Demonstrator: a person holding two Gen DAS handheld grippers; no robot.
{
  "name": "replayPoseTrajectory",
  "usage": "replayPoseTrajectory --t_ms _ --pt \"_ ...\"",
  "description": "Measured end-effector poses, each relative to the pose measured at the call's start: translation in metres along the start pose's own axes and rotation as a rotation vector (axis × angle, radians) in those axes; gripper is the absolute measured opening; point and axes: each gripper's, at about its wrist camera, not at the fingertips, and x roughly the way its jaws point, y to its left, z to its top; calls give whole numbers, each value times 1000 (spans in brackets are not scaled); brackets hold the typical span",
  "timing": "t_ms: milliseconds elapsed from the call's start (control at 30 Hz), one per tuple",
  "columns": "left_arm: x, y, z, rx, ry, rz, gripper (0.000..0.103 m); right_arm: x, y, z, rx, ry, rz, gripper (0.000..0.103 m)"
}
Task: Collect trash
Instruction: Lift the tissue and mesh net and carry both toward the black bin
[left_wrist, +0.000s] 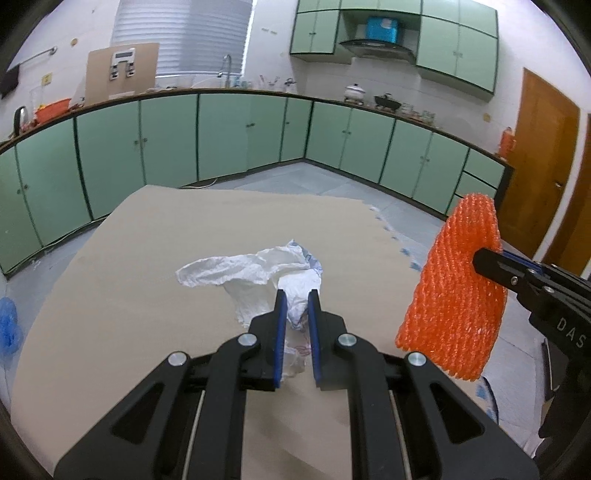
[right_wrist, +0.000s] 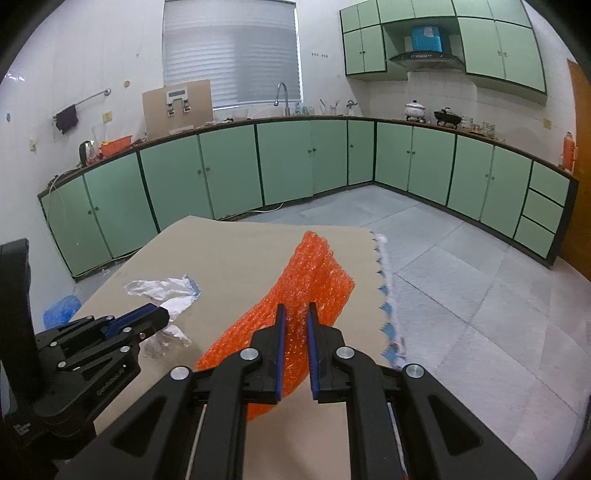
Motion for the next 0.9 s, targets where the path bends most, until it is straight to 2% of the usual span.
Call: replayPoseTrajectory --t_ms 467,900 --pt "-28 -78 -15 80 -15 -107 10 -65 -39 -19 17 -46 -67 10" --pt "-45 -153 -23 173 -42 -208 10 -117 -94 -46 96 -73 -159 10"
